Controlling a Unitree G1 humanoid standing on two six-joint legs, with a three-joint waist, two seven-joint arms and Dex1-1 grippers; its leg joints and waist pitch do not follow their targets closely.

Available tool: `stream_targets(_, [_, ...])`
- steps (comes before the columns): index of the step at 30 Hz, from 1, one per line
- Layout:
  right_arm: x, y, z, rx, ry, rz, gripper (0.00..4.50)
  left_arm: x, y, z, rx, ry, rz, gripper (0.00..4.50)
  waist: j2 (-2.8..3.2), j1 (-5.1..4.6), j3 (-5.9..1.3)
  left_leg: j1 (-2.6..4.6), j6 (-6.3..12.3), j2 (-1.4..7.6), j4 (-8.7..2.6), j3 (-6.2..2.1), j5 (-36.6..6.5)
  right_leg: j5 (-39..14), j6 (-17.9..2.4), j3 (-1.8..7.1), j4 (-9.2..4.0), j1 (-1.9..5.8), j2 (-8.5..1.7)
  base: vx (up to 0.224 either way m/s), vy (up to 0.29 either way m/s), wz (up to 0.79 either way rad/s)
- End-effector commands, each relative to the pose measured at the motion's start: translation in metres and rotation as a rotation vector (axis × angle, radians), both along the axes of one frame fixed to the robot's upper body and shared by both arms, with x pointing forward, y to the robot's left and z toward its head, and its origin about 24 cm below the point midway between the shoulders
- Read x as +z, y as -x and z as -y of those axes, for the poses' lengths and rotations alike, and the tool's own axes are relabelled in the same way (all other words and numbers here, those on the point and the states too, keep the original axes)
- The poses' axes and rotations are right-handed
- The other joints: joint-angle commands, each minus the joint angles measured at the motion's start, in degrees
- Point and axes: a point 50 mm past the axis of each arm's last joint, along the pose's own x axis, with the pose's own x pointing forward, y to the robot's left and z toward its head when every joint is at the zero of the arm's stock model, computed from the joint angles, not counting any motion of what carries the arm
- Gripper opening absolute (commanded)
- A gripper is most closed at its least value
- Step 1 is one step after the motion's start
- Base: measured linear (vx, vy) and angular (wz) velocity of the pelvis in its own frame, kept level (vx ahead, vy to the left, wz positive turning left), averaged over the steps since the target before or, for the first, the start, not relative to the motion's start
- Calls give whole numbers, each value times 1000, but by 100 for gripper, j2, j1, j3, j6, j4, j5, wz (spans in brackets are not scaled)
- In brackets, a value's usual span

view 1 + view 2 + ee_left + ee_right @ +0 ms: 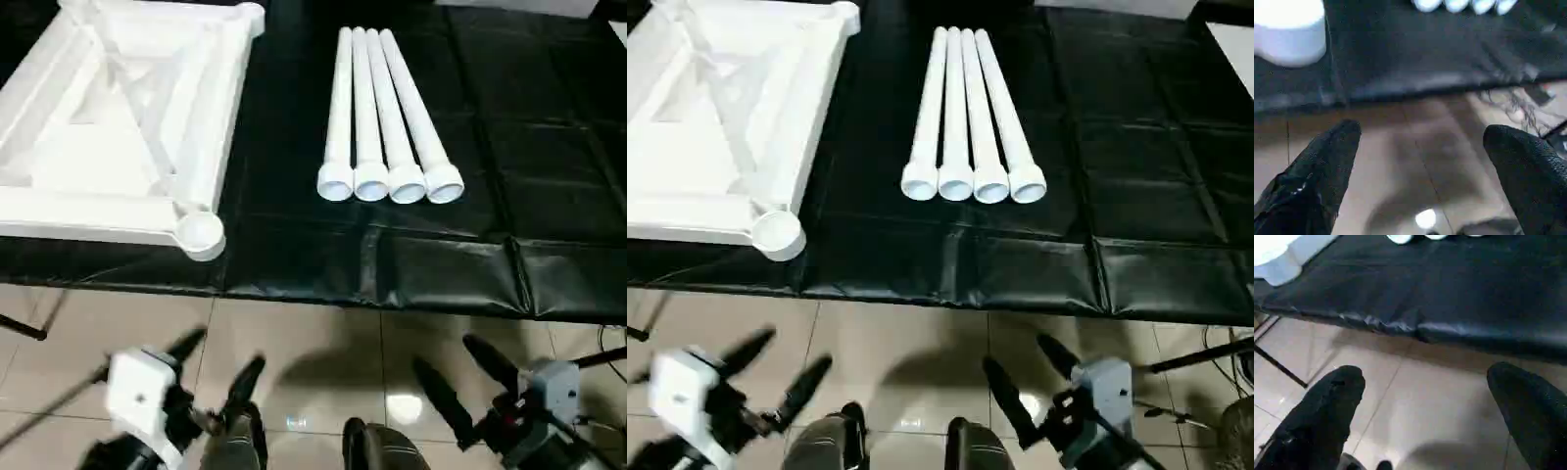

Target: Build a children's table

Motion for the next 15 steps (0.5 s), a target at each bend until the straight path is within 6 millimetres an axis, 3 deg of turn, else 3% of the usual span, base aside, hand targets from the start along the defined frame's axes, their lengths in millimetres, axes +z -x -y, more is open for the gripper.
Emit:
stream_targets(1, [-5,-10,12,-92,-12,32,450,22,-4,0,10,10,59,448,9,-16,-355,182,381,390,-355,-221,-566,1108,-852,298,-309,155,-482,0,0,0])
stream_targets(4, [-2,-22,15,-137,-36,78,450,32,-11,-5,34,-9,102,448,-1,-25,-383,158,424,347,-317,-203,-372,1286,-1024,290,-271,182,-443,0,0,0])
stream_targets(5, [17,-35,9,-153,-32,136,450,40,-24,-14,97,-37,148,448,37,-16,-450,177,422,342,-286,-206,-275,1323,-1025,279,-247,203,-431,0,0,0])
stream_targets(6, [26,-42,5,-157,-5,164,450,43,-32,-19,143,-43,165,448,19,-25,-482,188,378,311,-270,-197,-176,1314,-973,272,-228,204,-385,0,0,0])
stream_targets(9, [43,-60,-6,-170,49,210,450,48,-61,-25,234,-53,240,448,34,-10,-537,194,258,290,-269,-190,-270,883,-840,265,-248,205,-395,-56,-6,1])
stream_targets(10, [47,-65,-10,-176,38,209,450,48,-69,-25,238,-61,241,448,56,1,-600,232,120,284,-277,-182,-483,431,-803,269,-279,197,-400,-54,-4,1])
stream_targets(11, [49,-67,-11,-182,37,208,450,49,-73,-25,238,-65,241,448,59,-2,-600,228,90,282,-280,-181,-564,295,-798,276,-281,187,-401,-52,-3,0])
stream_targets(12, [50,-69,-12,-187,38,209,450,50,-75,-24,237,-63,245,448,63,8,-659,223,16,293,-272,-181,-692,102,-795,277,-288,201,-419,-52,-3,0])
stream_targets(15, [60,-79,-18,-192,16,224,450,55,-93,-17,242,-31,264,448,29,5,-735,220,-66,298,-271,-184,-726,125,-826,277,-269,192,-395,0,0,0])
